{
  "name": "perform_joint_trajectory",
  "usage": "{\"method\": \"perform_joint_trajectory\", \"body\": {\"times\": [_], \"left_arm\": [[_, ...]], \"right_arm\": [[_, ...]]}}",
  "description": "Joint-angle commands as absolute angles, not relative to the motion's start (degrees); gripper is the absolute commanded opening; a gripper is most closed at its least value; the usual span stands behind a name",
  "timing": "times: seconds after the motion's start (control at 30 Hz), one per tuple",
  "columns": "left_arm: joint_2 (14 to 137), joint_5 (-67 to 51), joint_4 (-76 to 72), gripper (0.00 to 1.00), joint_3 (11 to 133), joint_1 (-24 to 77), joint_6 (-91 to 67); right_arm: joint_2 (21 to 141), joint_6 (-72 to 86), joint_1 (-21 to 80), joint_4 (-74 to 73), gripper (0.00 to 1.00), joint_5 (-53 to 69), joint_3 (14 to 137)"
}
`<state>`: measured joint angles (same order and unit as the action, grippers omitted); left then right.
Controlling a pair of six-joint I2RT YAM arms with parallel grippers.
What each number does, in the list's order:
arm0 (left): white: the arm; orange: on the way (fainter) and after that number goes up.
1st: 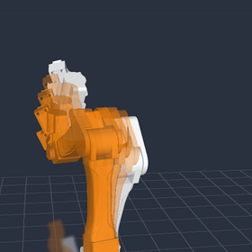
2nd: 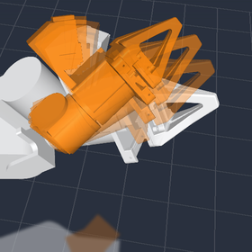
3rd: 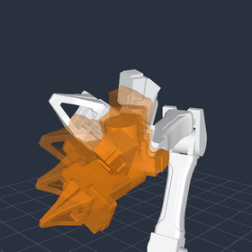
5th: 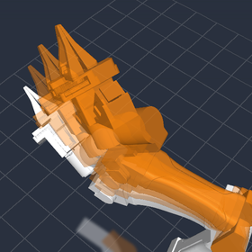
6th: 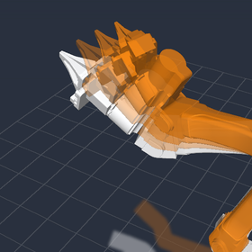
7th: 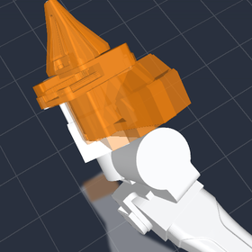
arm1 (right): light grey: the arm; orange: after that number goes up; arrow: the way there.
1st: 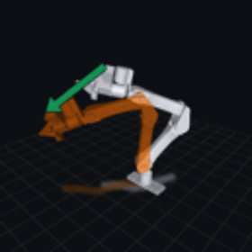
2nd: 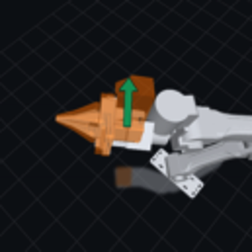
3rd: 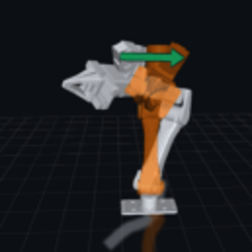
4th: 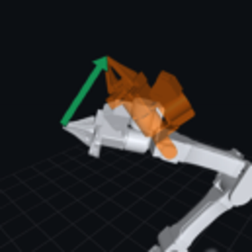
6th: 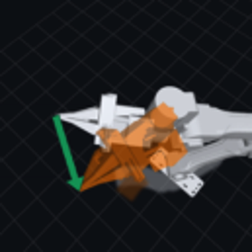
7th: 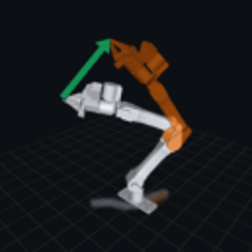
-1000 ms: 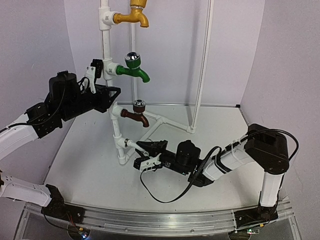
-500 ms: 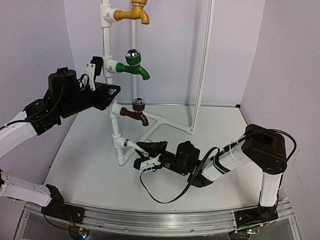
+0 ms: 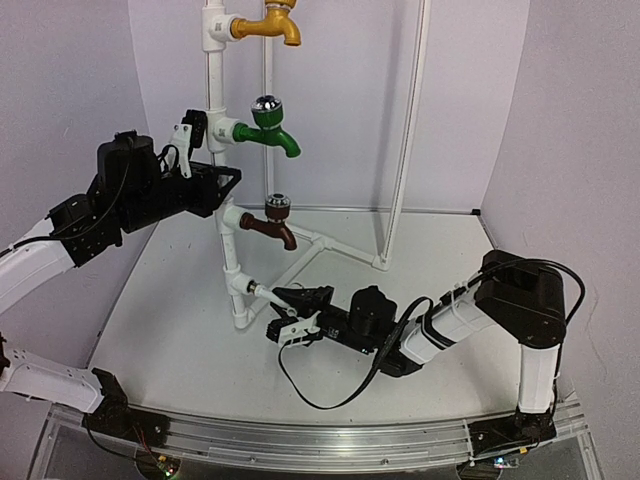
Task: Install the water faucets
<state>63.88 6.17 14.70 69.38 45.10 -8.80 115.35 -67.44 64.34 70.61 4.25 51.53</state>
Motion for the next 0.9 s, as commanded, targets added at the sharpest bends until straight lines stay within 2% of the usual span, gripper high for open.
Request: {"method": "perform_joint_trajectory", "body": {"times": [0.0, 0.87], "left_arm": [[63.10, 1.15, 17.51, 0.00, 72.16, 45.52, -28.11], [62.96, -1.58, 17.03, 0.00, 69.41, 45.54, -28.41]], "right_arm": [[115.50, -66.36, 65.43, 74.78, 0.00, 4.95, 54.54], [114.79, -62.09, 62.39, 72.93, 0.00, 4.65, 56.92]]}}
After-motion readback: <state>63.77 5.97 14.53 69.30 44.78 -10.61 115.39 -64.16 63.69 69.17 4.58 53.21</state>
